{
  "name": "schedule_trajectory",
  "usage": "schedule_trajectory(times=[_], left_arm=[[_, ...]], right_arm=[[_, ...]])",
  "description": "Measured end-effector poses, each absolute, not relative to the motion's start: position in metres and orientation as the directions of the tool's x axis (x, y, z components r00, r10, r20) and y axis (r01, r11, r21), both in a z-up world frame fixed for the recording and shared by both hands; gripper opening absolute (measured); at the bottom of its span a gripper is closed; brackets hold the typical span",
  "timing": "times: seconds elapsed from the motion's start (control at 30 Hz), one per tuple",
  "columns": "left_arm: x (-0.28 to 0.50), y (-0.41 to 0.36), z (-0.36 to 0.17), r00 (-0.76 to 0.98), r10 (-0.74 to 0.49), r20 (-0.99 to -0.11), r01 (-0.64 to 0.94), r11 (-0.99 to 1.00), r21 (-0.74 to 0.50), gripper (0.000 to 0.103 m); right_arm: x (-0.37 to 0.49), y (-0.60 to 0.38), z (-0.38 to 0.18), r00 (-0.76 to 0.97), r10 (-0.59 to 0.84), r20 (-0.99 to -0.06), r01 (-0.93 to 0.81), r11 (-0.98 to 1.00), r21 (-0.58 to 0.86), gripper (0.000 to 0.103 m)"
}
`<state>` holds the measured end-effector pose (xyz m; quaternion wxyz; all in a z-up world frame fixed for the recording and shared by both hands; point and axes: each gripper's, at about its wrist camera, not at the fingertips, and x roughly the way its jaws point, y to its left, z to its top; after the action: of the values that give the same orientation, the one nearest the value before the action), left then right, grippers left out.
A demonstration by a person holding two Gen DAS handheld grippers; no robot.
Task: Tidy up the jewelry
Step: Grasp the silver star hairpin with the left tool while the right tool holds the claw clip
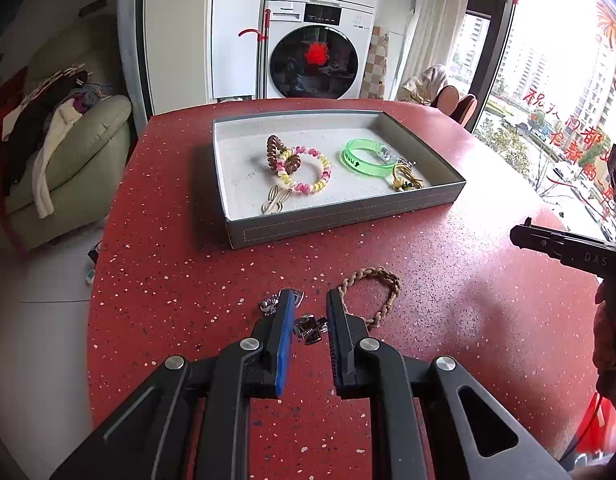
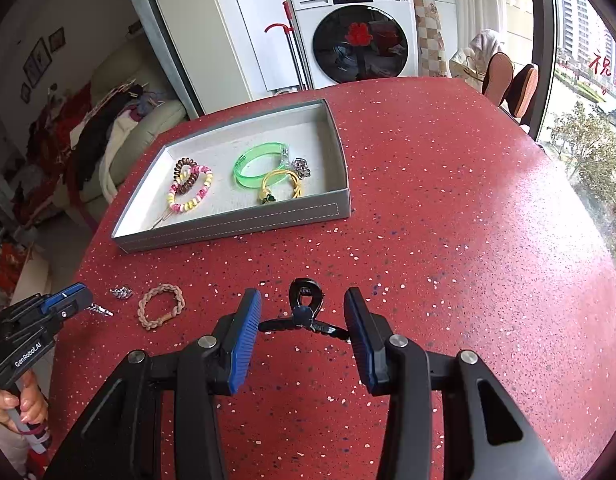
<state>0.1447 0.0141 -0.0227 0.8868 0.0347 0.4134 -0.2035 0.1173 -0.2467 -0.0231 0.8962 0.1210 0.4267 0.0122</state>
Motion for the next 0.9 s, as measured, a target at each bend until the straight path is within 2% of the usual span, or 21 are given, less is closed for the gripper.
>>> schedule_trajectory(times=[0.4,0.6,0.9], left_arm=[[0.176,0.000,0.002,0.598,-0.359,-0.716,0.399,0.909,-0.123,0.035],[0.210,-0.012,0.012,0.596,-0.382,-0.706,0.396,0.905,-0.155,0.035],[0.261,-0.035,0.011,0.601,-0.360,-0.714,0.385,0.913,-0.136,0.035]], right_arm=[[0.156,-0.239,-0.005,0.650,0.174,-0.740,0.025,0.968,0.250,0.047],[0.192,-0.238,0.001,0.652,0.203,-0.730,0.003,0.963,0.270,0.047],[0.250,-0.235,0.002,0.647,0.210,-0.733,-0.014,0.964,0.264,0.047]])
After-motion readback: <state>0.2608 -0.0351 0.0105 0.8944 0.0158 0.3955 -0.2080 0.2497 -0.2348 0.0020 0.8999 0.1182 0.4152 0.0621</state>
